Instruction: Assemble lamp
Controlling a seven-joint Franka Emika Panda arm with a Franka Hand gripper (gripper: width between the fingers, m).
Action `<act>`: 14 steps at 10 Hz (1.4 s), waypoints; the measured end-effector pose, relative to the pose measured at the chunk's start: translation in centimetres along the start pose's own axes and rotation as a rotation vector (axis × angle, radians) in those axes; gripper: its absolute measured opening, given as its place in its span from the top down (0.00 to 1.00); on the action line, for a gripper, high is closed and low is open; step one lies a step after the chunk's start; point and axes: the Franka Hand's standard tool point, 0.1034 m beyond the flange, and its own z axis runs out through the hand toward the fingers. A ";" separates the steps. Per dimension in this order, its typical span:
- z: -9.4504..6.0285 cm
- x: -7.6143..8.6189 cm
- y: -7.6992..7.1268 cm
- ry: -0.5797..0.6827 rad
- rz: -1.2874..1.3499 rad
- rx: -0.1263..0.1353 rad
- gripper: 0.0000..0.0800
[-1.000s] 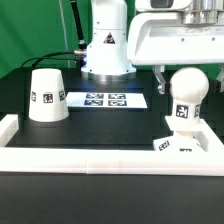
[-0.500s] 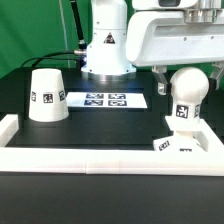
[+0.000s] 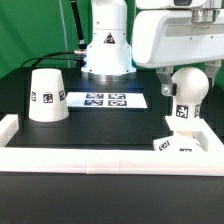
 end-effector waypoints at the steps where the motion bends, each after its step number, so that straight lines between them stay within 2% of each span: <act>1: 0.0 0.0 0.0 0.000 0.003 0.000 0.14; 2: 0.0 0.0 0.0 0.000 0.004 -0.001 0.28; 6: 0.0 0.0 0.1 0.001 0.142 0.000 0.28; 8: 0.0 0.0 0.0 0.005 0.410 -0.008 0.28; 12: 0.0 -0.2 0.4 0.012 0.805 0.002 0.28; 14: -0.1 -0.2 0.5 0.015 0.922 0.001 0.28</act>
Offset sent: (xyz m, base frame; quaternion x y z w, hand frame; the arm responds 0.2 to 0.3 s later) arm 0.0000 0.0000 0.0000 0.0000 0.0000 0.0650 0.9979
